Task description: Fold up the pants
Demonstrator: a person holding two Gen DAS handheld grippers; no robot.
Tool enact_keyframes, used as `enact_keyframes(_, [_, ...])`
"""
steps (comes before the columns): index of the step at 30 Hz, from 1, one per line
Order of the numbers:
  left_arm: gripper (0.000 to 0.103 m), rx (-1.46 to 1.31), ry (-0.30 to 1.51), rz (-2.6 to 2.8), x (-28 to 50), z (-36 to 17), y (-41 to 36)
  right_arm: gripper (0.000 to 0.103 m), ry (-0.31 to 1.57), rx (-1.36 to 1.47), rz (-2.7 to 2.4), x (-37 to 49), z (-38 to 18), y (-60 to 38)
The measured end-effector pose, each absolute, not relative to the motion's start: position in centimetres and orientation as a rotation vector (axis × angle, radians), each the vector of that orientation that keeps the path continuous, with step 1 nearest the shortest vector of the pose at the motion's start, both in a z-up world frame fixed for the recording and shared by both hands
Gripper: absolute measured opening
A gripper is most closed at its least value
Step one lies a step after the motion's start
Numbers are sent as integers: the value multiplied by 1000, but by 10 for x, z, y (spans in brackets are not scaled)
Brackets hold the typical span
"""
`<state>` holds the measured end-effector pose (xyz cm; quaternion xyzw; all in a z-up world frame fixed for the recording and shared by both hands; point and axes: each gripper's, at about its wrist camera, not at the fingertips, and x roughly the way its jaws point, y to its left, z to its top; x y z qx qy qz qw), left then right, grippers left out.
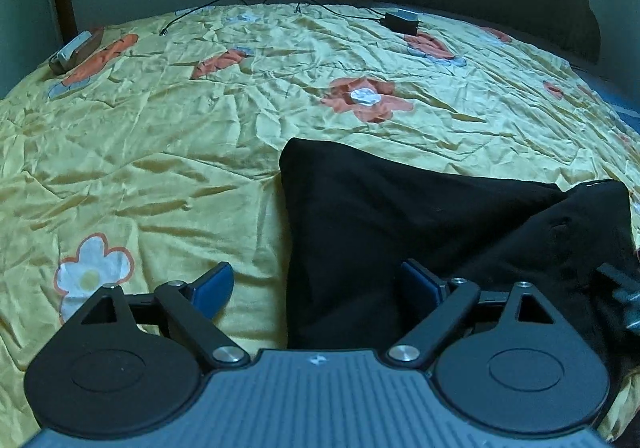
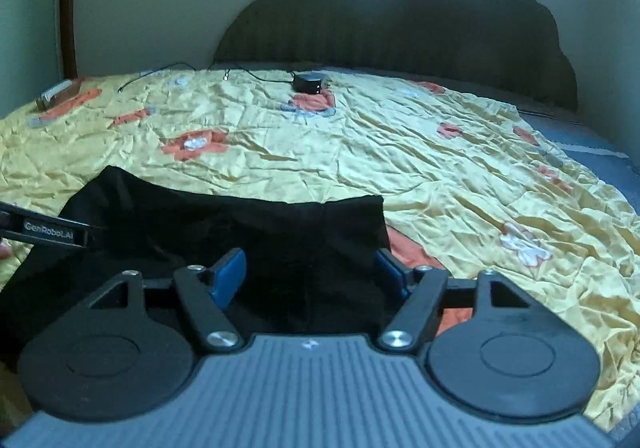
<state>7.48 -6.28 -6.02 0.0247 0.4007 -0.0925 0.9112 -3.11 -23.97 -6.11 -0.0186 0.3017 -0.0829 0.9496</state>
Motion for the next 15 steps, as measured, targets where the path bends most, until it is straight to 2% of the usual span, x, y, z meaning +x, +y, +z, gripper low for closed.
enact_keyframes(3, [95, 55, 827, -180, 76, -61, -63, 73, 643, -35, -172, -28, -77, -244])
enact_keyframes(9, [95, 29, 806, -176, 69, -47, -58, 72, 587, -17, -203, -40, -55, -255])
enact_keyframes(15, [95, 117, 694, -148, 85, -28, -68, 72, 605, 8, -219, -12, -52, -270])
